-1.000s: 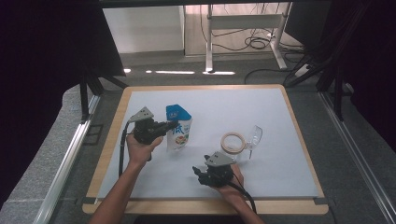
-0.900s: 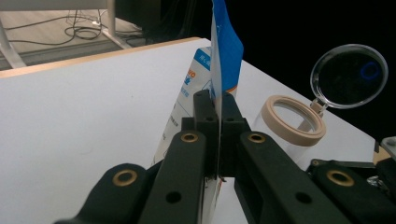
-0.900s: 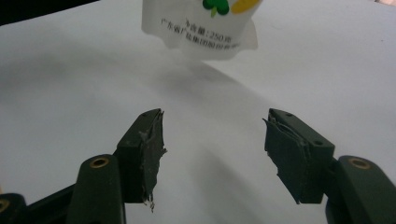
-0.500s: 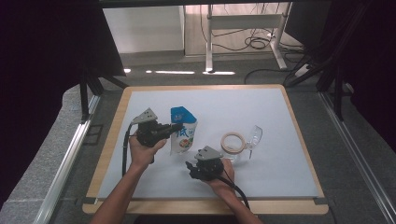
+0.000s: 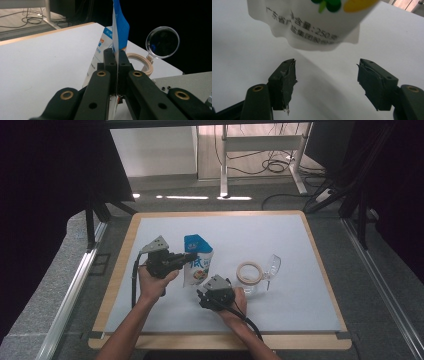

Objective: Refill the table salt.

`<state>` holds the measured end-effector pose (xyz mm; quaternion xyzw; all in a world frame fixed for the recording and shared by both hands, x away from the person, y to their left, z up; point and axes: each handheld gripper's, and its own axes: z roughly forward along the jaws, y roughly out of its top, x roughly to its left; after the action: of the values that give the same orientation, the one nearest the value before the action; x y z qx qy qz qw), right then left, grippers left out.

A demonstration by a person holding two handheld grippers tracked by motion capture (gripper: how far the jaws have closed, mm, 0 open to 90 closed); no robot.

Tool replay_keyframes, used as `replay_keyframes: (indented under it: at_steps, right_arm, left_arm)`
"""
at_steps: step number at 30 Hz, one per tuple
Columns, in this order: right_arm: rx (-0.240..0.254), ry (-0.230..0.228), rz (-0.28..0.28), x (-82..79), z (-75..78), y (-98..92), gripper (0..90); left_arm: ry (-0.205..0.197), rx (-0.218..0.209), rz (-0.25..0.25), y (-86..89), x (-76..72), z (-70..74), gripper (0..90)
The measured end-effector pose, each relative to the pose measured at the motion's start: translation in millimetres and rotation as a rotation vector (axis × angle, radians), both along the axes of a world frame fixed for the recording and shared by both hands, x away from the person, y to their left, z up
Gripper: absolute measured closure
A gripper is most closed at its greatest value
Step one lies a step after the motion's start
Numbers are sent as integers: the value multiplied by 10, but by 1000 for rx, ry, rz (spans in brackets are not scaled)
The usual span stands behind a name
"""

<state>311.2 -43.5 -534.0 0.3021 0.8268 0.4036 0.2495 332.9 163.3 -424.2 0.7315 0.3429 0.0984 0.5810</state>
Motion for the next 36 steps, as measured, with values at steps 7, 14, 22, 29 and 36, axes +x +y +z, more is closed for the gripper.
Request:
replay_keyframes:
  at_steps: [7,14,22,29,36]
  right_arm:
    - [17,-25,-34,57,-20,76,296]
    - [28,-57,-67,79,-22,194,273]
    - [-2,-95,48,97,-8,207,295]
    - [1,-98,69,75,-29,190,375]
    - [49,-47,73,34,-23,135,390]
  left_arm:
    - [6,4,-8,-26,-23,-6,900]
    - [2,2,-11,-28,-56,17,900]
    - [10,0,-22,-36,-49,28,900]
    - [22,3,-24,-61,-6,14,900]
    - [27,7,-35,-127,29,22,900]
